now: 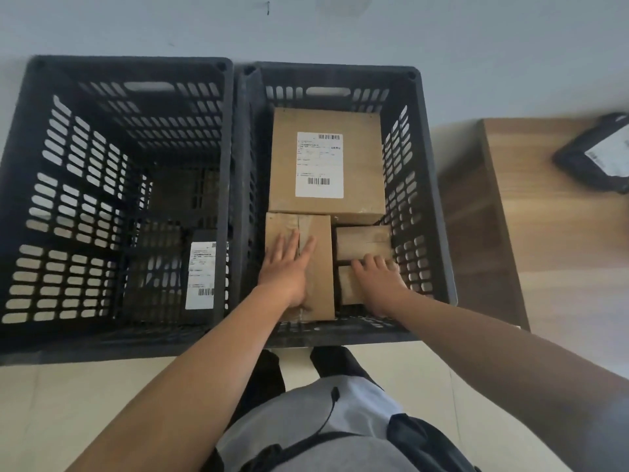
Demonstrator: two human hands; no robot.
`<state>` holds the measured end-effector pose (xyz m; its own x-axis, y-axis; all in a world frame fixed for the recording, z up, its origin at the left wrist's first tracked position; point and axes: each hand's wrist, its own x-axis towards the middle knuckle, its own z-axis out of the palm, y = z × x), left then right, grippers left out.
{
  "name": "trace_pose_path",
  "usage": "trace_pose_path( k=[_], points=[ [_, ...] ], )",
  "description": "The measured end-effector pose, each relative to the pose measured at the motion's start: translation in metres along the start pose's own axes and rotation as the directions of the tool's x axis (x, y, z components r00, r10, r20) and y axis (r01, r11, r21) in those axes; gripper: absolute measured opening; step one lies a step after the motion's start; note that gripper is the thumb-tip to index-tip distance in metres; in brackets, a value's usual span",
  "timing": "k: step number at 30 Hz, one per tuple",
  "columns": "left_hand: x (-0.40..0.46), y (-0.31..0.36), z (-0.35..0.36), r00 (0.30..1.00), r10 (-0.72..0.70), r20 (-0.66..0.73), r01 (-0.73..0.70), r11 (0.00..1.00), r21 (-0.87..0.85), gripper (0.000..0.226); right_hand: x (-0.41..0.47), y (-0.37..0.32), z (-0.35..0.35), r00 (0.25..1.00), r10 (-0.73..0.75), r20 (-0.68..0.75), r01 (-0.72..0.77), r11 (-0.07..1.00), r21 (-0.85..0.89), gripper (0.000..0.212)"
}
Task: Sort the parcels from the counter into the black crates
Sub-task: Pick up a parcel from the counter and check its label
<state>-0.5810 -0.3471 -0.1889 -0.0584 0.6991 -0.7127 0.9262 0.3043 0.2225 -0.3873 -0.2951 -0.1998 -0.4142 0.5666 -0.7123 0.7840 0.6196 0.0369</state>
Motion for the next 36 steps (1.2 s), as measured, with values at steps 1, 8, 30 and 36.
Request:
trace_pose_path(
  k=[1, 8, 30, 36],
  points=[
    [0.000, -0.001, 0.000, 1.000, 0.000, 0.000, 0.000, 1.000, -0.002, 0.131, 0.005, 0.001, 0.003, 1.000, 0.007, -0.005, -0.007, 1.000, -0.014, 0.091],
    [-0.003, 0.000, -0.002, 1.000, 0.011, 0.023, -0.012, 1.000, 0.005, 0.136, 0.025, 0.006, 0.013, 0.998, 0.010, -0.057, -0.016, 0.995, -0.095, 0.085],
    [-0.002, 0.003, -0.004, 0.999, -0.020, 0.037, 0.019, 0.999, 0.028, 0.138, 0.034, 0.013, 0.015, 0.992, 0.124, -0.033, -0.121, 0.989, 0.083, 0.087],
    [-0.003, 0.003, -0.004, 0.999, -0.028, 0.033, 0.026, 0.999, 0.033, 0.141, 0.036, 0.011, 0.016, 0.989, 0.135, -0.055, -0.130, 0.988, 0.083, 0.086]
  ],
)
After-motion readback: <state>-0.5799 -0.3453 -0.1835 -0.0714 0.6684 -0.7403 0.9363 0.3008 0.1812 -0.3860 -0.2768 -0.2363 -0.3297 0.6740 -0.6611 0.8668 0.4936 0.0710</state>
